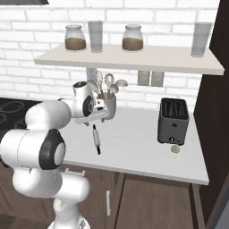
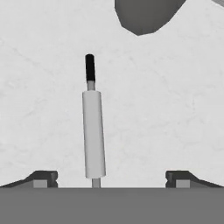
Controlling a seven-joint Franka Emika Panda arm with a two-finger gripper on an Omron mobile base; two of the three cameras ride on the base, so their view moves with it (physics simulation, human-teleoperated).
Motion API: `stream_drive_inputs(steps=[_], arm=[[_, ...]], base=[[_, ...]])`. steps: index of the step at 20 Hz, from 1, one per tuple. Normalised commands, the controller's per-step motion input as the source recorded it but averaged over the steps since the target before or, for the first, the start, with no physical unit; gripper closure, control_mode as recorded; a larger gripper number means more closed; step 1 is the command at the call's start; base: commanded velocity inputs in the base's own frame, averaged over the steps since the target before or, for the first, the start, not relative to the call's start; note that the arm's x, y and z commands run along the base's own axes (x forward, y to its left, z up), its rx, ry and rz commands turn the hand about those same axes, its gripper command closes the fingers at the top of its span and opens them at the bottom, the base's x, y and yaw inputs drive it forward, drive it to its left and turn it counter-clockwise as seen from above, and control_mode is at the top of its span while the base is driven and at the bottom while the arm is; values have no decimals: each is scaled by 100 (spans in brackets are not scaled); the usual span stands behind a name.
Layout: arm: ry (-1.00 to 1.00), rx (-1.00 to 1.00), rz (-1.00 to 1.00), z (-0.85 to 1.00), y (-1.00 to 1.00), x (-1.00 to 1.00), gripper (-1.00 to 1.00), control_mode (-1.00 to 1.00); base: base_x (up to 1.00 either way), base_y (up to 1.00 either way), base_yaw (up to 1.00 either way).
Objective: Pick the rolling pin from the drawer and place it on the counter.
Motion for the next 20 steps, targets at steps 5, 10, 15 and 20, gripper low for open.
stream_drive_inputs(steps=[5, 10, 15, 20], arm=[[-7, 0, -28, 93, 2, -100, -100, -100], [-5, 0, -29, 87, 7, -100, -100, -100], [-3, 0, -24, 92, 17, -100, -100, -100], [0, 0, -4, 72, 50, -100, -100, -100]], base=[[0, 0, 0], [0, 0, 0], [0, 0, 0], [0, 0, 0]])
